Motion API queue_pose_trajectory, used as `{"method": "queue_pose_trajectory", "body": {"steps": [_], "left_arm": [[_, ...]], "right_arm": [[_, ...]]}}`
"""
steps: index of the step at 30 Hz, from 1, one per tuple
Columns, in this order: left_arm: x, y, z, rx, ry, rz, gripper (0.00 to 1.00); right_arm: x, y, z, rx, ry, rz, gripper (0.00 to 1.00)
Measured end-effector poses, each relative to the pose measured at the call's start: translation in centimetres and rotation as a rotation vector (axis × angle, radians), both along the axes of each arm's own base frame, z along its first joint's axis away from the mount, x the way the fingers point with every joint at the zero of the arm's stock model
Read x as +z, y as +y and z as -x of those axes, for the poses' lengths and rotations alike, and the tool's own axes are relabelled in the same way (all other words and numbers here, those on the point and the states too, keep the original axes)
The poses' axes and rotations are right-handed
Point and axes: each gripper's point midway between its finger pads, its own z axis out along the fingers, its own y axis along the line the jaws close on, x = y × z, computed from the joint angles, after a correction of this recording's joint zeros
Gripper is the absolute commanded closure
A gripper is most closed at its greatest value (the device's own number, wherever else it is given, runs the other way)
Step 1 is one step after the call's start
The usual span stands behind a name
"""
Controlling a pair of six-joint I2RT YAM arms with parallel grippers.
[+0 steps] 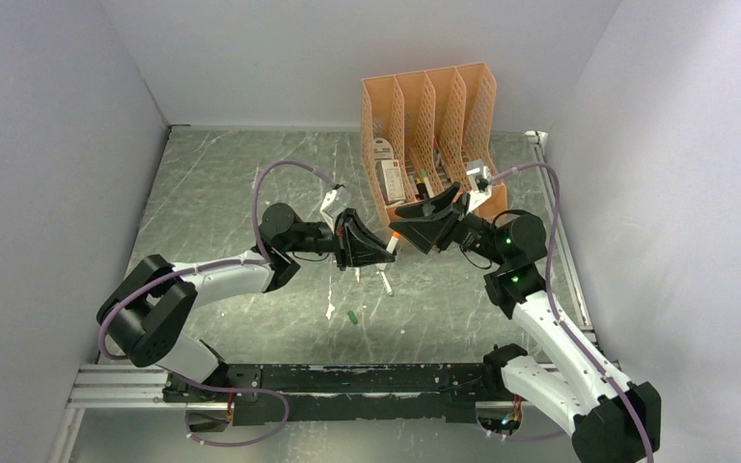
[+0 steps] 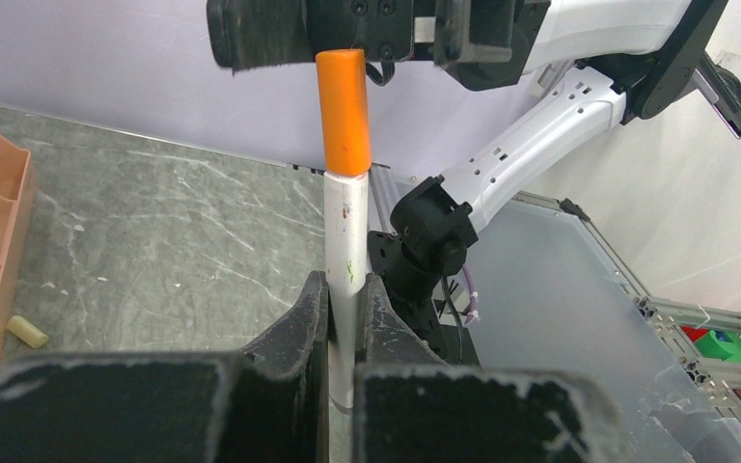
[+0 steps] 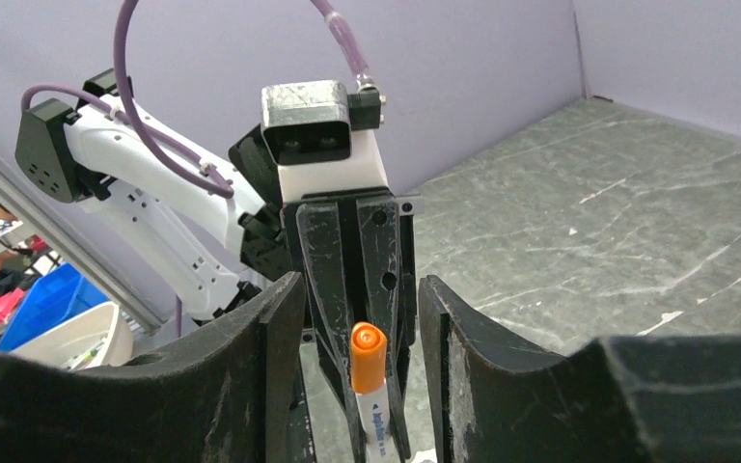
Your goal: Insert the pens into the pen caps
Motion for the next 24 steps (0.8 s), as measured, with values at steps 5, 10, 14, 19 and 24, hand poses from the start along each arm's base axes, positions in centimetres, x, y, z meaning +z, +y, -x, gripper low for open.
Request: {"method": "queue_pose_trajectory", "body": {"steps": [5,10,14,19,24], "left_arm": [[0.2,0.0,-0.1,0.005,0.001,0.007,0.93],[0.2,-0.1,-0.3,0.017,0.004,0.007,0.93],[0.2,-0.1,-0.4,0.022,0.007,0.007,0.93],[-0.1,-0.2,-0.7,0.034,0.026,0.004,0.93],[-0.4,-0.6,-1.3,0.051,0.054,-0.002,0.93]], "right_arm": [[-0.8,0.2,-0.1,0.009,0.017,0.008,0.6],[-1.0,0.2,-0.1,0.013,0.019,0.009,0.91],[-1.0,0.2,-0.2,0.011,0.016,0.013,1.0],[-1.3,0.2,-0.3,0.001,0.011,0.024,1.0],[-1.8,-0.1,-1.0,-0.033,0.013,0.041,1.0]]}}
